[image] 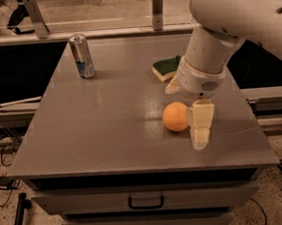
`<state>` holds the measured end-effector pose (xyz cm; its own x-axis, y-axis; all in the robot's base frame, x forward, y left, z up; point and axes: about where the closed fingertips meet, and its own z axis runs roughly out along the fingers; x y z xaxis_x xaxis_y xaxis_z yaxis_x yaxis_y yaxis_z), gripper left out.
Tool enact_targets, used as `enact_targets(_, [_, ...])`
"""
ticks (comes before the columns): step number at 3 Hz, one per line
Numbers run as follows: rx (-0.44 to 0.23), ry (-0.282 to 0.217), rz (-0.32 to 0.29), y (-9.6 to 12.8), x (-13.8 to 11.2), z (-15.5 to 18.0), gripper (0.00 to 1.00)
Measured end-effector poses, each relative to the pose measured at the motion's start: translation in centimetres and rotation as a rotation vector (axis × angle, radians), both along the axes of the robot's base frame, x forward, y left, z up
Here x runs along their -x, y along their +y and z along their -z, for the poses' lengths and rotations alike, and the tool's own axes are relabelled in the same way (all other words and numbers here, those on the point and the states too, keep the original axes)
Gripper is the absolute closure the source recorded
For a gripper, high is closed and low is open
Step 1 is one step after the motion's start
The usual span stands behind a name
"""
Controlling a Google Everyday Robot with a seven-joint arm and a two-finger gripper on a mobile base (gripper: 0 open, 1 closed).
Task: Pick orange
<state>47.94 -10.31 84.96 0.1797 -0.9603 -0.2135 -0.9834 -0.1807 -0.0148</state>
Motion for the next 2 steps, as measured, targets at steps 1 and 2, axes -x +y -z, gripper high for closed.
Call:
enact_targets(1, [-0.057,0.042,-0.001,0.9,0.3,0.2,0.16])
enact_targets(2, [-0.136,0.106,-0.002,2.4,1.2,-0.4,0.39])
